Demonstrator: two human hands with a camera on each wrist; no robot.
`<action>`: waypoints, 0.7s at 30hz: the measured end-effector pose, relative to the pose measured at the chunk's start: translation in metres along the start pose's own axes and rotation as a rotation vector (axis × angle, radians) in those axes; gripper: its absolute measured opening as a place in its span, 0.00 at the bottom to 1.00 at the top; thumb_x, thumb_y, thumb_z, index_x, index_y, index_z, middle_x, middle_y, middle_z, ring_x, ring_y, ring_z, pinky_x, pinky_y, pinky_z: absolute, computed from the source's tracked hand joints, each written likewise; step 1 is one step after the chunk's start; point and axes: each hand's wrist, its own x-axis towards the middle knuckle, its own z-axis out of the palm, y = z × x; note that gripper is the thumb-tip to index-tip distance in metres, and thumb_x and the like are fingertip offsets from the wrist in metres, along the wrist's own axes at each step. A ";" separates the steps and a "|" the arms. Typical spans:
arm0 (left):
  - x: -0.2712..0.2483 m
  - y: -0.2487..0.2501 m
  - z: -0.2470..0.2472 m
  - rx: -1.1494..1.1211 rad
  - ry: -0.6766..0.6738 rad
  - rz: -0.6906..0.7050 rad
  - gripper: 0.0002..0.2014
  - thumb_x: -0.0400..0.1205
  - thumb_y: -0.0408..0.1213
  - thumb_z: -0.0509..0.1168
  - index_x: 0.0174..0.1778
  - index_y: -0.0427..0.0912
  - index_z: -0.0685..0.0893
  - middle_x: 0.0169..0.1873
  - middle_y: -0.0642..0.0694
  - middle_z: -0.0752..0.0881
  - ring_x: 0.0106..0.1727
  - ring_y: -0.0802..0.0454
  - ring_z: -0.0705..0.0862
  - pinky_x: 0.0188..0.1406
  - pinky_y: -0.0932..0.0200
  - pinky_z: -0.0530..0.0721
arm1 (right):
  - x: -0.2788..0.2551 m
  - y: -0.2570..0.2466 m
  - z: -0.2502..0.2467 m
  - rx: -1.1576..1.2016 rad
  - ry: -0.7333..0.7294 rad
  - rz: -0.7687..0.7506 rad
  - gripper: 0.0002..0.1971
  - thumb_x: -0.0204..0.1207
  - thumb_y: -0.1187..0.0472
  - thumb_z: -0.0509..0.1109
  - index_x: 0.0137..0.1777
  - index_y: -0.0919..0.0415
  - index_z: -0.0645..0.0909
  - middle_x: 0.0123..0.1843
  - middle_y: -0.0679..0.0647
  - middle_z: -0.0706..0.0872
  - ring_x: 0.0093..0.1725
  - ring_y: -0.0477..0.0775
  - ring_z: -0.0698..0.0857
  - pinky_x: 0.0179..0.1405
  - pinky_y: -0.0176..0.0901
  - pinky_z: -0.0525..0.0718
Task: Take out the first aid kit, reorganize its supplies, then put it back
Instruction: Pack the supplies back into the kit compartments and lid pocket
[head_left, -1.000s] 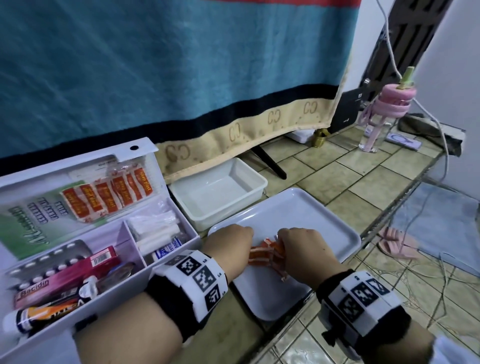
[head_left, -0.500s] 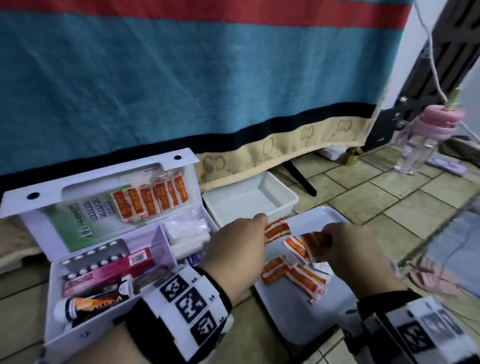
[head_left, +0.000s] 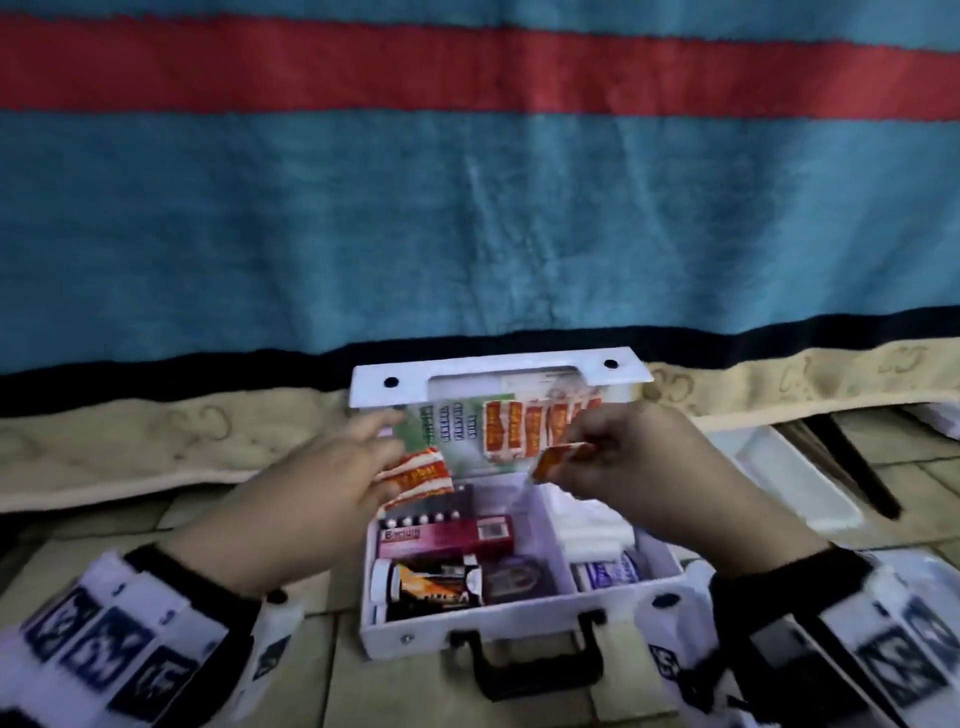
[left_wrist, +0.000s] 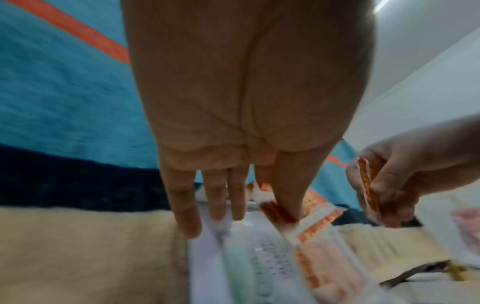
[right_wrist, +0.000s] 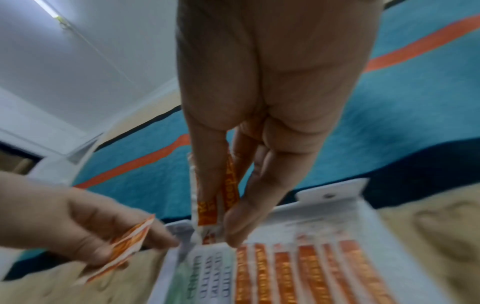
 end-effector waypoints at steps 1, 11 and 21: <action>0.000 -0.013 -0.002 0.006 0.028 0.003 0.13 0.84 0.46 0.54 0.58 0.48 0.80 0.77 0.57 0.63 0.78 0.57 0.62 0.72 0.72 0.55 | 0.010 -0.008 0.010 -0.003 -0.015 -0.039 0.05 0.68 0.58 0.76 0.41 0.60 0.86 0.35 0.54 0.90 0.38 0.53 0.88 0.40 0.45 0.85; 0.007 -0.048 -0.003 -0.018 0.109 0.033 0.07 0.83 0.38 0.62 0.40 0.48 0.73 0.77 0.66 0.40 0.78 0.62 0.34 0.81 0.61 0.52 | 0.075 -0.065 0.051 -0.016 0.094 -0.285 0.03 0.75 0.61 0.71 0.45 0.54 0.86 0.37 0.50 0.91 0.32 0.45 0.85 0.32 0.32 0.80; 0.008 -0.051 -0.006 -0.030 0.049 0.003 0.04 0.81 0.38 0.65 0.43 0.53 0.81 0.74 0.70 0.33 0.78 0.66 0.33 0.81 0.55 0.55 | 0.095 -0.073 0.076 -0.331 -0.023 -0.225 0.10 0.76 0.61 0.69 0.35 0.50 0.75 0.30 0.47 0.78 0.37 0.55 0.78 0.35 0.41 0.70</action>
